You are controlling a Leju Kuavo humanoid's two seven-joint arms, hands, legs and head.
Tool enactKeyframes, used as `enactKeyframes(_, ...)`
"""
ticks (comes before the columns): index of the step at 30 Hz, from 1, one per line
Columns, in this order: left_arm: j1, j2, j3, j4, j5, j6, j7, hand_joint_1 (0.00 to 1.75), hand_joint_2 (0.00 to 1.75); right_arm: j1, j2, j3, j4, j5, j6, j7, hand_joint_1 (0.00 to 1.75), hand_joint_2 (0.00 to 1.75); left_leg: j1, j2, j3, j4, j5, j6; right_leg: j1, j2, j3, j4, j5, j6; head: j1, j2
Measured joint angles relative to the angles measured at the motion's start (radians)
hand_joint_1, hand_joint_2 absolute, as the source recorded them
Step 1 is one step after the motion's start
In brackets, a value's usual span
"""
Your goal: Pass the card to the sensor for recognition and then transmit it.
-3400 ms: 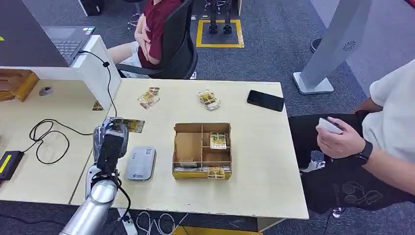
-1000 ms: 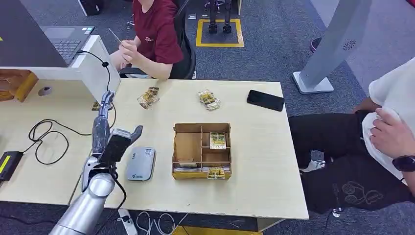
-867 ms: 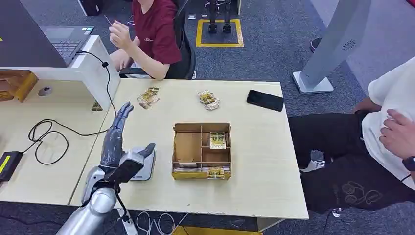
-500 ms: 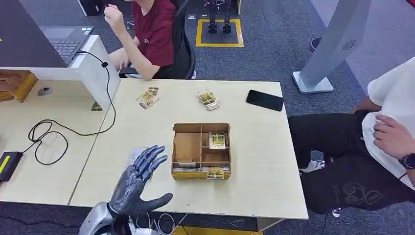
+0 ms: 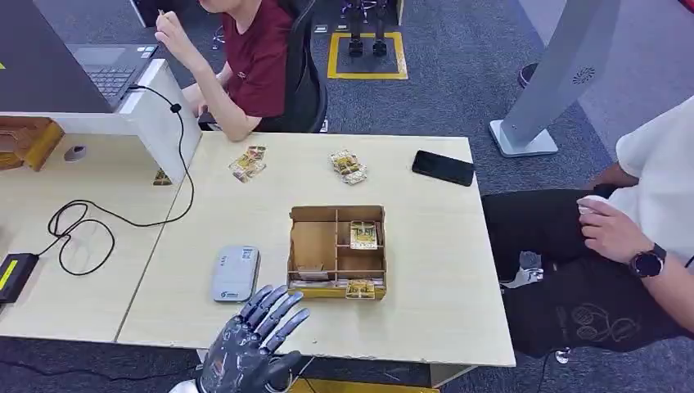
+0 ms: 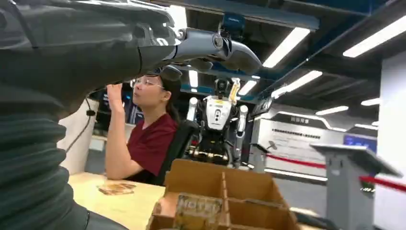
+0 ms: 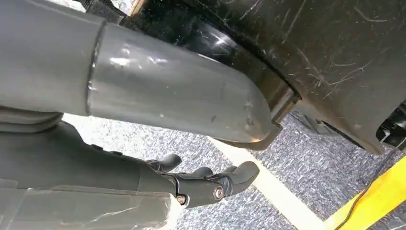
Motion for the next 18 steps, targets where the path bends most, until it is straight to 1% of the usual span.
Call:
enactKeyframes(1, -0.008, -0.008, -0.001, 0.019, 0.006, 0.001, 0.020, 0.00, 1.75, 0.000, 0.000, 0.000, 0.000, 0.003, 0.000, 0.001, 0.00, 0.00, 0.000, 0.000, 0.000, 0.000, 0.000, 0.000, 0.000, 0.000, 0.000, 0.000, 0.000, 0.000, 0.000, 0.000)
enactKeyframes(9, -0.073, -0.060, 0.000, 0.135, 0.011, 0.001, 0.088, 0.00, 1.75, 0.000, 0.000, 0.002, 0.000, 0.005, 0.005, 0.007, 0.00, 0.00, 0.000, -0.001, 0.000, 0.000, 0.000, 0.000, 0.000, 0.000, 0.000, 0.000, 0.000, 0.000, 0.000, 0.000)
enactKeyframes(18, -0.102, -0.090, 0.008, 0.194, 0.015, -0.001, 0.110, 0.00, 1.75, 0.000, 0.000, 0.003, 0.000, 0.005, 0.007, 0.011, 0.00, 0.00, 0.000, 0.000, 0.000, 0.000, 0.000, 0.000, 0.000, 0.000, 0.000, 0.000, 0.000, 0.000, 0.000, 0.000)
